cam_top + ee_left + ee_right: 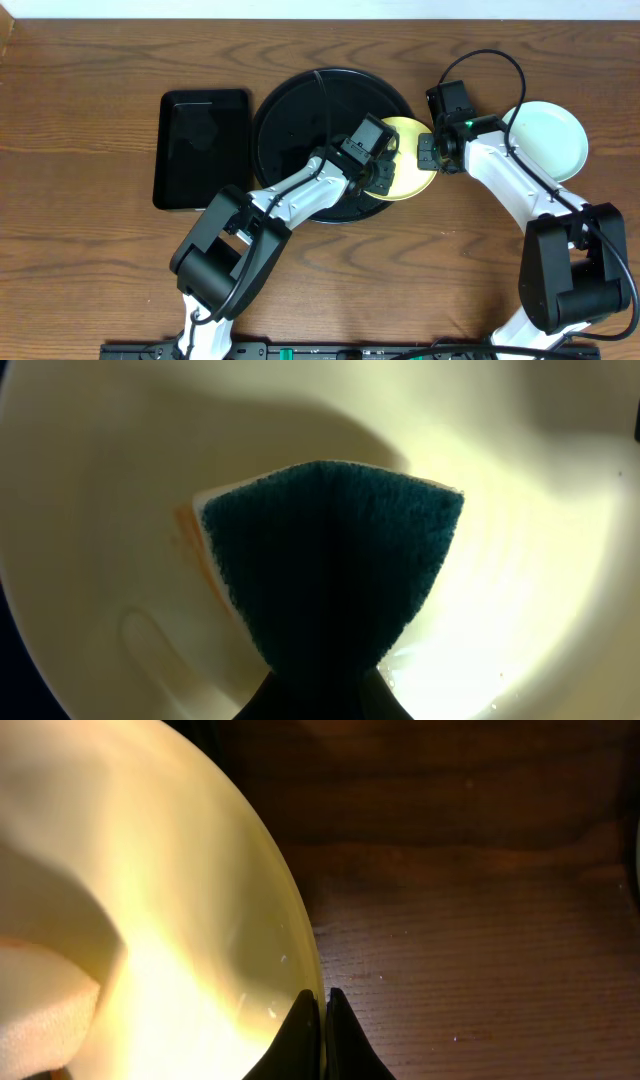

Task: Clean dirty plates on tray and stack at the side
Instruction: 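Scrub the yellow plate with the sponge while right gripper holds its rim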

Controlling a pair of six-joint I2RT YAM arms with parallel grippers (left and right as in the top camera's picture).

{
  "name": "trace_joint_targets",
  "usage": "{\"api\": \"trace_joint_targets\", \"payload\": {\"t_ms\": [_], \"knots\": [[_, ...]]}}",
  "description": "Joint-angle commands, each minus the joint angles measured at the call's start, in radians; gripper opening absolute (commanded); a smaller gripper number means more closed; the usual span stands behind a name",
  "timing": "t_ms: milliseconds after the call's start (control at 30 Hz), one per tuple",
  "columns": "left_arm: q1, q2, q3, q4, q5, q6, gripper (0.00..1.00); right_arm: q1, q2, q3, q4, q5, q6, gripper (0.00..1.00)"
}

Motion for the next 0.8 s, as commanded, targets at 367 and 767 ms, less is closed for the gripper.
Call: {"api": "trace_joint_targets", "payload": {"t_ms": [367, 767], "knots": [[0.010, 0.095, -0.014, 0.059, -0.097, 0.014, 0.08, -0.004, -0.013, -0.008, -0.001, -0.008, -0.020, 0.01], [0.013, 0.095, -0.014, 0.124, -0.167, 0.052, 0.08, -0.004, -0.013, -0.008, -0.001, -0.011, -0.020, 0.01]]}}
